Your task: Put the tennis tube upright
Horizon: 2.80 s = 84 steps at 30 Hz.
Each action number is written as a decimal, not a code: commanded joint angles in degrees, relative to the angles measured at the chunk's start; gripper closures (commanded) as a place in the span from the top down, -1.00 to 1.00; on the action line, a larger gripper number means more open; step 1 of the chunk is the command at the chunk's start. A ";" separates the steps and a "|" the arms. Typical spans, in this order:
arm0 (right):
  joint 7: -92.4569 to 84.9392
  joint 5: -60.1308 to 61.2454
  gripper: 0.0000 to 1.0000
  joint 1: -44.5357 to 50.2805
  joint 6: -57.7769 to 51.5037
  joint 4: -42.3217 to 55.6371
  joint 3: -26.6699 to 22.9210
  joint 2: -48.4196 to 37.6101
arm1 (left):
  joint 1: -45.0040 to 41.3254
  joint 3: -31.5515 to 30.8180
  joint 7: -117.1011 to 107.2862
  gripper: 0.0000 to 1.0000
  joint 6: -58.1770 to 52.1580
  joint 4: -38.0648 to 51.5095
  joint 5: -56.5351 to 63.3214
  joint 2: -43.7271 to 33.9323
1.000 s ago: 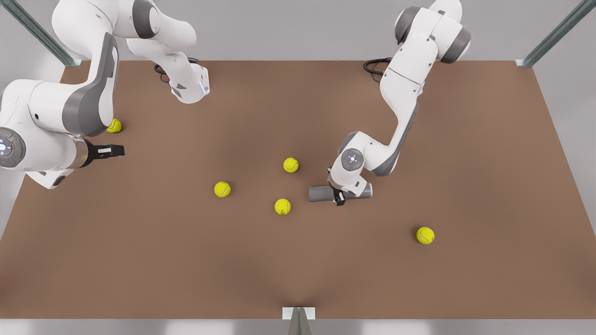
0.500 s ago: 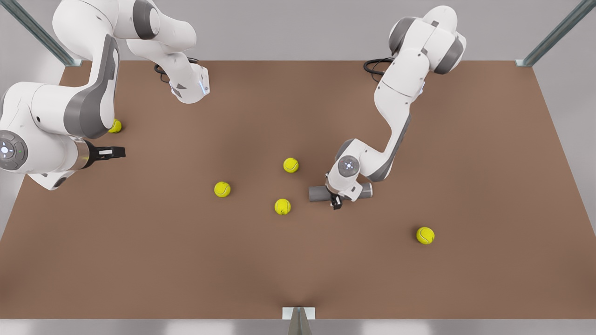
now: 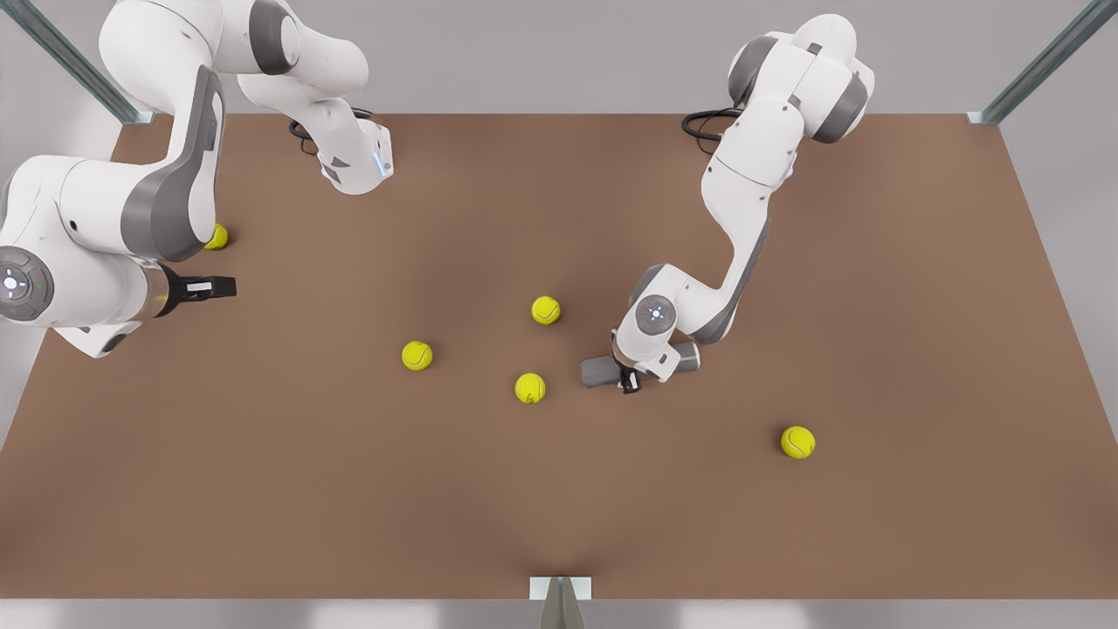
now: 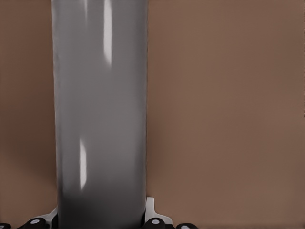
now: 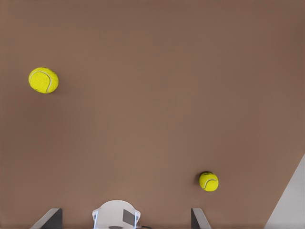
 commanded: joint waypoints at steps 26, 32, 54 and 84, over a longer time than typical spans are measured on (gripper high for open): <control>-0.11 0.16 1.00 -0.26 0.05 -0.19 -0.03 0.30 | -8.61 5.98 -4.42 0.36 -91.80 12.58 73.66 3.39; -0.11 0.16 1.00 -0.26 0.23 -0.10 -0.03 0.48 | -7.82 5.98 -6.27 0.36 -87.93 14.78 72.87 8.58; -0.11 0.25 1.00 -0.17 0.32 -0.10 -0.03 1.09 | -6.42 5.98 3.23 0.36 -77.56 16.10 66.90 12.01; 0.06 0.25 1.00 0.09 1.11 0.08 0.06 1.44 | -6.06 6.07 -14.35 1.00 -70.44 16.18 64.17 14.03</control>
